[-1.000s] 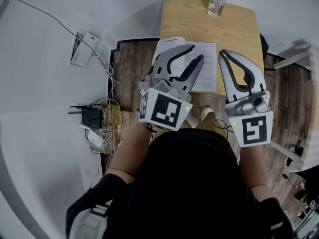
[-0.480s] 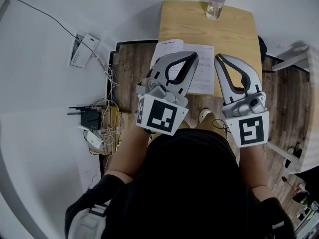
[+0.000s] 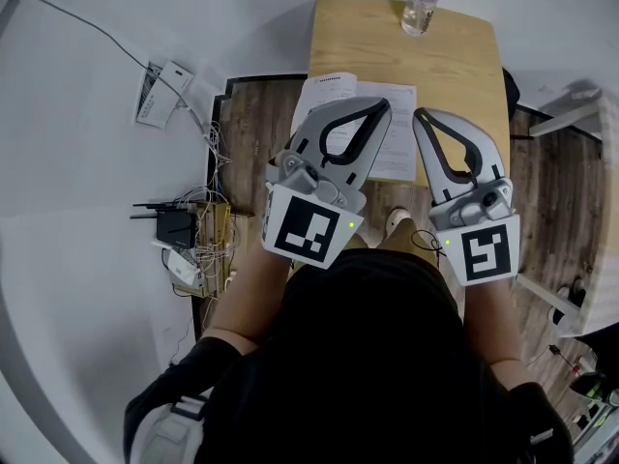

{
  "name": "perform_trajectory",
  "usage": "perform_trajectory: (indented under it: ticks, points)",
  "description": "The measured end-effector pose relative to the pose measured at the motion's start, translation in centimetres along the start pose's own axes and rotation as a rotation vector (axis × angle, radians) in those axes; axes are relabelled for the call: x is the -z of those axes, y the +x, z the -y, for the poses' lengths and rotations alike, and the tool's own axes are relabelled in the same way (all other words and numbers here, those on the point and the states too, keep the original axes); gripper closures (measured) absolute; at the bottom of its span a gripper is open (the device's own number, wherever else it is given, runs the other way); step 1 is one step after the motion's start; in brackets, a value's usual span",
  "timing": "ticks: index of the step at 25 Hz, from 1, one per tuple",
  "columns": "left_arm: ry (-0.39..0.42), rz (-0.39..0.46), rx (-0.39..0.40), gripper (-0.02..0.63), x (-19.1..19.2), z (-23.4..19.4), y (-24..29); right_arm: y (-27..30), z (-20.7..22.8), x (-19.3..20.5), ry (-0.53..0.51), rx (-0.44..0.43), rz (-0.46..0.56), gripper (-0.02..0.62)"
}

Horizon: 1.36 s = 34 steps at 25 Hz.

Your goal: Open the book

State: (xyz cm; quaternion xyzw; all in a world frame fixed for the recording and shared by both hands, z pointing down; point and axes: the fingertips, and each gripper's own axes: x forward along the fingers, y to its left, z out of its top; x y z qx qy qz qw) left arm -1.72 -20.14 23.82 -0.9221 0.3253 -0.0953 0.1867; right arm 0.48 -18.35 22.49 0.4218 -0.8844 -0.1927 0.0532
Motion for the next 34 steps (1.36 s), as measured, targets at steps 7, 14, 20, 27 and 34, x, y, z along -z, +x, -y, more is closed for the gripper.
perform_trajectory:
  ticks: [7, 14, 20, 27, 34]
  points:
    - [-0.021, 0.026, 0.023, 0.595, -0.4, 0.1, -0.4, 0.0, 0.1, 0.0, -0.008, 0.012, -0.001, 0.568]
    - [-0.037, 0.048, 0.05, 0.595, -0.6, 0.6, -0.5, -0.2, 0.4, 0.0, -0.021, 0.028, -0.006, 0.568]
    - [-0.045, 0.045, 0.053, 0.595, -0.5, 0.7, -0.5, -0.1, 0.2, 0.3, -0.022, 0.022, -0.015, 0.568]
    - [-0.04, 0.033, 0.058, 0.595, -0.4, 0.4, -0.6, 0.1, 0.3, 0.3, -0.029, 0.024, -0.018, 0.568]
    - [-0.036, 0.032, 0.036, 0.595, -0.5, -0.5, -0.8, 0.6, 0.4, 0.0, -0.046, 0.016, -0.018, 0.568]
